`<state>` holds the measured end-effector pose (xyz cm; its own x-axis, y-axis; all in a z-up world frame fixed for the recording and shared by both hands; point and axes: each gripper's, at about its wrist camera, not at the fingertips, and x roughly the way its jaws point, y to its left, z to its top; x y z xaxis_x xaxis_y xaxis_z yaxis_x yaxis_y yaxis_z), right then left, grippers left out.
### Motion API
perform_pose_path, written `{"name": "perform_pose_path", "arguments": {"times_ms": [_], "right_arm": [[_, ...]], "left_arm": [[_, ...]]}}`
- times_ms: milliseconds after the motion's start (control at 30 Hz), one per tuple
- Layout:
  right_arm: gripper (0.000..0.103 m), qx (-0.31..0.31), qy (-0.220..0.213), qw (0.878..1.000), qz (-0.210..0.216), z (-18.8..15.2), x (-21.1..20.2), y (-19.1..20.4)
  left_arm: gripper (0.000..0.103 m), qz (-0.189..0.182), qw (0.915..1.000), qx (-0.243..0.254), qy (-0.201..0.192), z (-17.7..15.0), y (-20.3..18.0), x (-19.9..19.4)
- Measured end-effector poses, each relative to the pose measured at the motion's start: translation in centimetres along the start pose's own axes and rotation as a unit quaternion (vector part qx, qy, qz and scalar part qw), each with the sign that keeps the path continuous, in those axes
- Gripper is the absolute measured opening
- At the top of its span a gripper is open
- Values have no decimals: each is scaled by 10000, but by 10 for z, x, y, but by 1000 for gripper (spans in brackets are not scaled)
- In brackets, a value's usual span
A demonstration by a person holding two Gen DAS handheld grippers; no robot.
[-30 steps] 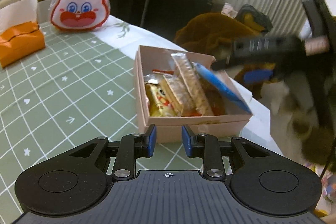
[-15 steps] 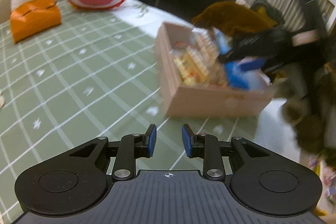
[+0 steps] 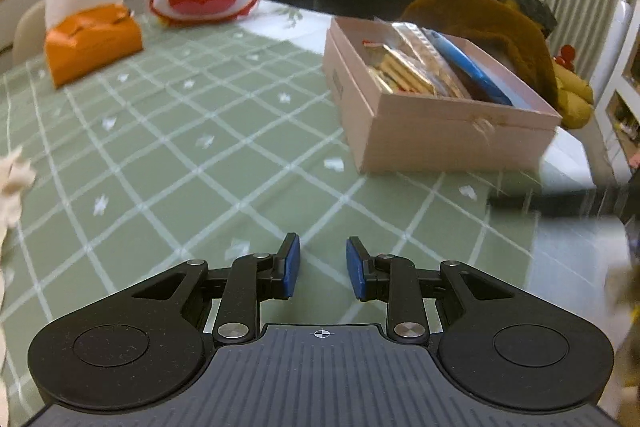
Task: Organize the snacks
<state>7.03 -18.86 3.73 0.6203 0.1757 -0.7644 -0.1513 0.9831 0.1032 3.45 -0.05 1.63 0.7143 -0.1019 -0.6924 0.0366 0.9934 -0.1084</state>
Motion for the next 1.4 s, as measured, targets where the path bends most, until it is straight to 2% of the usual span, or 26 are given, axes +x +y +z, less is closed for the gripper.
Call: {"name": "perform_pose_path", "arguments": {"times_ms": [67,133,200,367,733,1400], "right_arm": [[94,115,184,9998,-50,-5,16,0],[95,-41,-10,9995,-326,-11,17,7],[103,-268,23,9982,-527,-14,22,13],[103,53,-288,9969,-726,-22,21,5],[103,32,-931,9927,-762,-41,21,7],[103,37,-932,9927,-764,-41,20,7]], "left_arm": [[31,-37,10000,-50,-13,6,0,7],[31,-68,9999,83,-74,7,-4,11],[36,-54,9995,255,-185,4,-10,13],[36,173,9975,504,-460,-8,-22,13],[36,144,9971,576,-480,-6,-25,14],[36,132,9971,579,-485,-6,-25,15]]}}
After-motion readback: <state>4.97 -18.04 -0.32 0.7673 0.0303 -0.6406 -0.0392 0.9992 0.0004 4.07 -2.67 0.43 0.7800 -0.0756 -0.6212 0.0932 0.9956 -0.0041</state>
